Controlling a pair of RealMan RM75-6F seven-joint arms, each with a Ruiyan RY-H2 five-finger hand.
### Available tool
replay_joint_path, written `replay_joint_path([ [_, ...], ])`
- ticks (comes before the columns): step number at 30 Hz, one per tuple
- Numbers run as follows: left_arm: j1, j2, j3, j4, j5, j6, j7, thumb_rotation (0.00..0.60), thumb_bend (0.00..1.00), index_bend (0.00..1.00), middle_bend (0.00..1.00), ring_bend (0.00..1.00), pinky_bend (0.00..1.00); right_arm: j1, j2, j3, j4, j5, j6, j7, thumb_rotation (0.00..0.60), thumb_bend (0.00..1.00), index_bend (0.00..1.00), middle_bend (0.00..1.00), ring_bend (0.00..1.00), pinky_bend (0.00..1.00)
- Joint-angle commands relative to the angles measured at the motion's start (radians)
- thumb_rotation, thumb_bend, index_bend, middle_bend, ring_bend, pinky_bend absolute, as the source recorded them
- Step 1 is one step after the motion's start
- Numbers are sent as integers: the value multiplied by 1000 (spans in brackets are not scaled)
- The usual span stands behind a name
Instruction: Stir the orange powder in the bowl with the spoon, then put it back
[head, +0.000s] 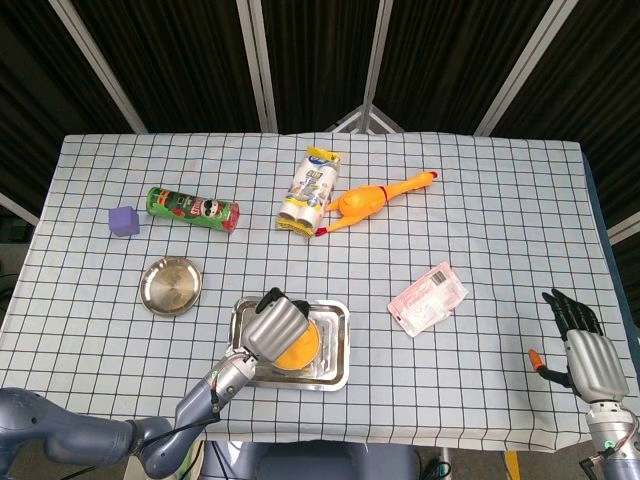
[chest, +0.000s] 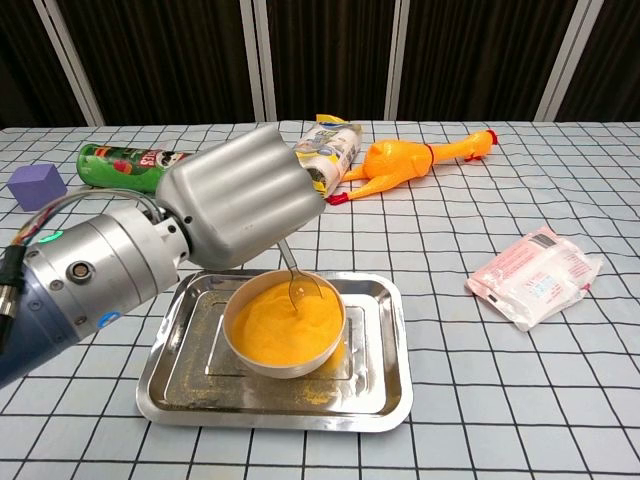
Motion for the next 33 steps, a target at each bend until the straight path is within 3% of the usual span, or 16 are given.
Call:
replay_joint_path([
  [1, 3, 12, -3, -10, 3, -3, 8, 600, 840, 776, 1000, 924, 878, 0, 0, 0, 0, 0, 1, 0, 600, 404, 0, 0, 0, 0],
  [15, 27, 72, -3, -51, 2, -10, 20, 600, 840, 776, 1000, 924, 878, 1, 0, -1, -2, -1, -2, -3, 600, 404, 0, 0, 0, 0],
  [20, 5, 106, 38, -37, 71, -45, 85, 600, 836, 778, 1000, 924, 878, 1, 0, -1, -2, 1, -4, -3, 600, 404, 0, 0, 0, 0],
  [33, -12, 144, 36, -38, 167, -87, 90, 600, 837, 778, 1000, 923, 878, 1, 1, 0, -1, 4, -7, 1, 600, 404, 0, 0, 0, 0],
])
